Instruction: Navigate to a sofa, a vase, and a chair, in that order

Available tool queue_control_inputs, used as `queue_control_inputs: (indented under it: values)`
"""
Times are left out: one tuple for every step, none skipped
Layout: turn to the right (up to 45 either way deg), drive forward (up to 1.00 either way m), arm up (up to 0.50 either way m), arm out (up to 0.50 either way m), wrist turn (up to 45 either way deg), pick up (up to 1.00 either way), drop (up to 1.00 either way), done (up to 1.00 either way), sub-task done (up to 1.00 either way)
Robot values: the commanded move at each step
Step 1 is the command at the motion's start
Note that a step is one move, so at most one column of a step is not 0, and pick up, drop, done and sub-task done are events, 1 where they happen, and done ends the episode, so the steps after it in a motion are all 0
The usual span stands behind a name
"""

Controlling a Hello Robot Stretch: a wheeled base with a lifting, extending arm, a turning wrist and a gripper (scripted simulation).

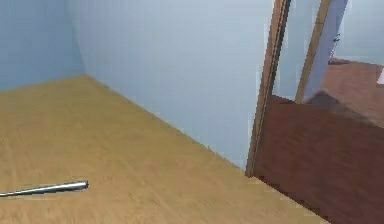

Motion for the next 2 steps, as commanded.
queue_control_inputs:
  values:
    - [21.0, 0.00, 0.00, 0.00, 0.0, 0.00, 0.00, 0.00, 0.00]
    - [0.0, 0.80, 0.00, 0.00, 0.0, 0.00, 0.00, 0.00, 0.00]
